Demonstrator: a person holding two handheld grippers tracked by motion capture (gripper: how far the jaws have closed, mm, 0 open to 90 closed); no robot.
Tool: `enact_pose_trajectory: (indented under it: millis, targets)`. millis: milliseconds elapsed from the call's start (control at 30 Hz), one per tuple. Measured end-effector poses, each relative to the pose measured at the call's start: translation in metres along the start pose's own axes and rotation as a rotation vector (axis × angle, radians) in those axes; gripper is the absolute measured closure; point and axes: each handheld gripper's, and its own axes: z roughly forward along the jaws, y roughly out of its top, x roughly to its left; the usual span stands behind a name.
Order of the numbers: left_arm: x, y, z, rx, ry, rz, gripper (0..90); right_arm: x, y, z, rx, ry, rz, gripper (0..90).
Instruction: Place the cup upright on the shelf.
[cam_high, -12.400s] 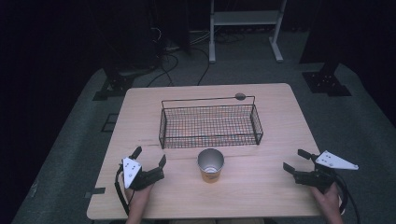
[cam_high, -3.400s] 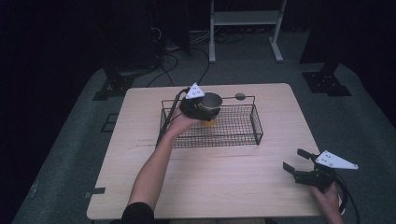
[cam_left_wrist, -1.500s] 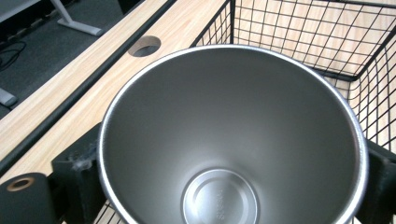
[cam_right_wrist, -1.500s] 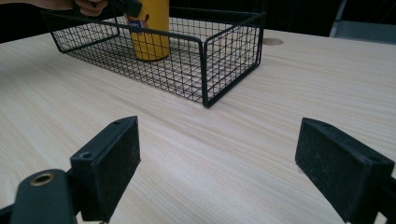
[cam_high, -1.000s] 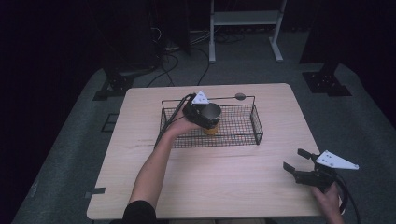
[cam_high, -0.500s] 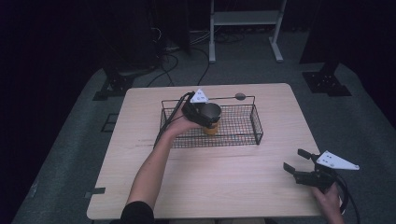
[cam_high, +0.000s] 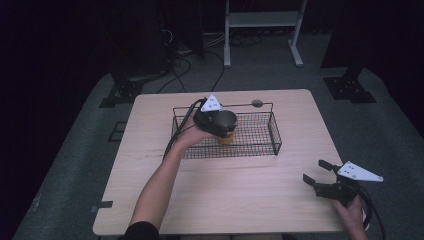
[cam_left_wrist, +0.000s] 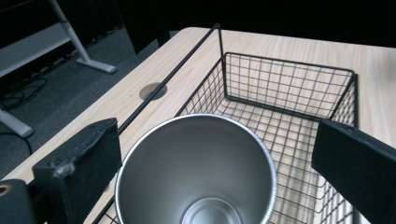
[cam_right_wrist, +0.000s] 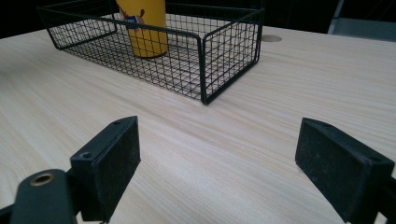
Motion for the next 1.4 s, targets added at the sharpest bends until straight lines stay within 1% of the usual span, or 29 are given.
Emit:
enact_pose_trajectory:
  millis: [67, 133, 167, 300, 467, 600, 667, 967, 1000, 1167, 1333, 1400]
  targets:
    - [-0.002, 0.002, -0.002, -0.013, -0.002, 0.003, 0.9, 0.0, 0.0, 0.0, 0.001, 0.0, -0.001, 13.0]
    - [-0.002, 0.003, -0.002, -0.014, -0.002, 0.007, 1.0, 0.0, 0.0, 0.0, 0.002, 0.0, -0.001, 13.0]
    - [-0.004, 0.005, -0.003, -0.026, -0.002, 0.008, 1.0, 0.0, 0.0, 0.0, 0.002, 0.0, -0.001, 13.0]
    - [-0.006, 0.007, -0.006, -0.041, -0.002, -0.002, 1.0, 0.0, 0.0, 0.0, -0.001, 0.001, 0.001, 13.0]
    - [-0.008, 0.008, -0.009, -0.045, -0.008, 0.0, 0.9, 0.0, 0.0, -0.001, -0.003, 0.001, 0.003, 13.0]
    - [-0.011, 0.007, -0.012, -0.058, -0.009, -0.002, 1.0, 0.0, 0.0, -0.001, -0.003, 0.001, 0.004, 13.0]
    - [-0.012, 0.006, -0.016, -0.073, -0.01, -0.009, 0.9, 0.0, 0.0, -0.001, -0.004, 0.001, 0.003, 13.0]
    - [-0.017, 0.004, -0.026, -0.106, 0.0, -0.015, 1.0, 0.0, 0.0, 0.0, -0.001, -0.001, 0.002, 13.0]
    - [-0.019, 0.003, -0.028, -0.117, 0.007, -0.017, 1.0, 0.0, 0.0, 0.0, 0.0, -0.002, 0.002, 13.0]
    - [-0.022, -0.001, -0.033, -0.116, 0.015, -0.023, 0.9, 0.0, 0.0, 0.0, 0.002, -0.002, 0.003, 13.0]
    - [-0.024, -0.004, -0.038, -0.133, 0.015, -0.037, 1.0, 0.0, 0.0, 0.0, 0.003, -0.004, 0.007, 13.0]
    - [-0.026, -0.005, -0.039, -0.135, 0.014, -0.036, 1.0, 0.0, 0.0, 0.0, 0.003, -0.005, 0.007, 12.9]
